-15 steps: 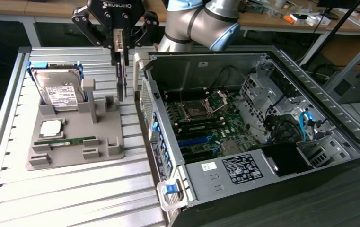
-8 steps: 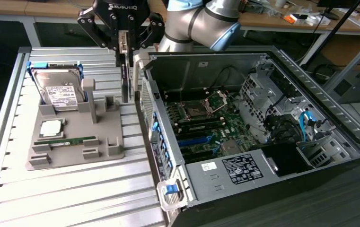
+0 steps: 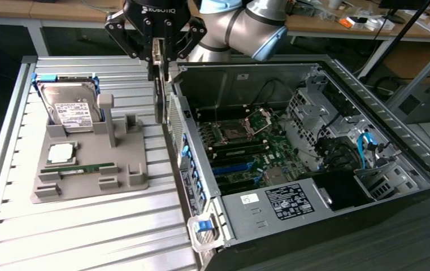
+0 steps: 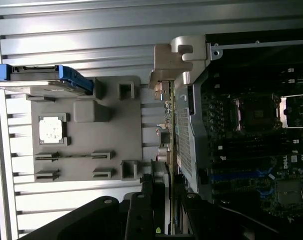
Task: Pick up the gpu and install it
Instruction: 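Pick up the gpu and move the gpu toward the slot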
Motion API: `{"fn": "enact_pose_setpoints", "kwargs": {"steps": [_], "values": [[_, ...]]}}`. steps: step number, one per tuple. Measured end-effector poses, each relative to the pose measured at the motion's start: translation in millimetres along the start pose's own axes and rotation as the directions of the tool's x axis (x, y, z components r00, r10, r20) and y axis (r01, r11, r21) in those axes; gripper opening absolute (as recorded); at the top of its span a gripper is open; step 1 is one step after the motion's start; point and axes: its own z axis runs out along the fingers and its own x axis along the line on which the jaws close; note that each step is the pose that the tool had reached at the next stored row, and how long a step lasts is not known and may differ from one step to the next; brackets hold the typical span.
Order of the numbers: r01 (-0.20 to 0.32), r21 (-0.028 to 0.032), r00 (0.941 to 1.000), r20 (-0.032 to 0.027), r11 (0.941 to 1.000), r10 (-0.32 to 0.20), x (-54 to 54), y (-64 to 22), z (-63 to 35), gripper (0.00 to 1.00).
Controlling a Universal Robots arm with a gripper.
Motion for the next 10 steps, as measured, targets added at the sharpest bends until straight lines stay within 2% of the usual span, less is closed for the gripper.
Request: {"fn": "enact_pose_setpoints", "kwargs": {"steps": [10], "values": [[0.0, 0.0003, 1.0, -0.003, 1.0, 0.0, -25.7, -0.8, 0.5, 0.27]]}}
